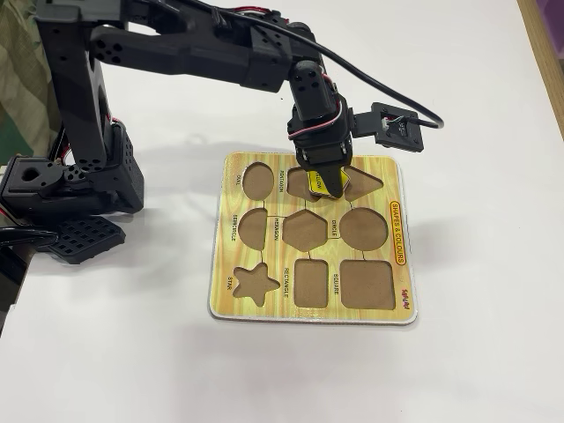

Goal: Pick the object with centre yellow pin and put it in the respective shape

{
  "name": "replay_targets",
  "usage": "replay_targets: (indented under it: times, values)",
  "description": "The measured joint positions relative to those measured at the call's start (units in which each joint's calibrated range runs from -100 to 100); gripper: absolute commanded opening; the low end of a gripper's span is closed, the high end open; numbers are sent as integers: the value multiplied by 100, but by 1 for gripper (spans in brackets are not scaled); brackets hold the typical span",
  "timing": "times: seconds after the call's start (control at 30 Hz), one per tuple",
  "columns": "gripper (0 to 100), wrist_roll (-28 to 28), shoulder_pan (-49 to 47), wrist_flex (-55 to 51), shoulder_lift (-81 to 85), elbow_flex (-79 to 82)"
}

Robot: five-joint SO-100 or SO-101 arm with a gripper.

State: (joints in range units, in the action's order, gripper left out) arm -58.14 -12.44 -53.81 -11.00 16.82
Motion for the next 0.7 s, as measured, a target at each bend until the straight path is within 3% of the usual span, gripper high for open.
replay_targets:
  times: [0.4,0.7]
  values:
    - [16,21,0,17,9,0]
    - [16,21,0,17,1014,836]
